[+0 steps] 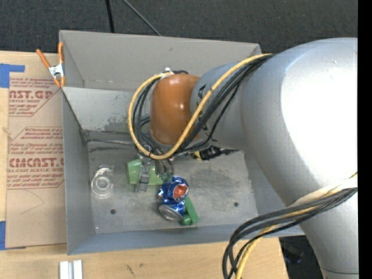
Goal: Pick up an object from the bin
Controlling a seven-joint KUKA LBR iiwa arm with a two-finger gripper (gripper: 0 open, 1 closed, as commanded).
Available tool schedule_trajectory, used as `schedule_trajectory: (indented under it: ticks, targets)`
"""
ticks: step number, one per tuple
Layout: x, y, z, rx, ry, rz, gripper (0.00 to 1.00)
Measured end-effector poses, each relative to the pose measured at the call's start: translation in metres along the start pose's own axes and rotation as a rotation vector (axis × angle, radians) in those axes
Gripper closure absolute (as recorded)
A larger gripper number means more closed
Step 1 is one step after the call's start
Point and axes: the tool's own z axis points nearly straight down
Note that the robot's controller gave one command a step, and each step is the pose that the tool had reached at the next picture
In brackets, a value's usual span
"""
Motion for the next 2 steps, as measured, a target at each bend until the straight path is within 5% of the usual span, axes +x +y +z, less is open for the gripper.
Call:
schedule_trajectory:
  ticks: [1,2]
  targets:
    - [0.007,0.021,-0.035,0.000,-0.003,-0.300,1.00]
    - [0.055,0.018,-0.152,-0.002,-0.008,-0.295,1.00]
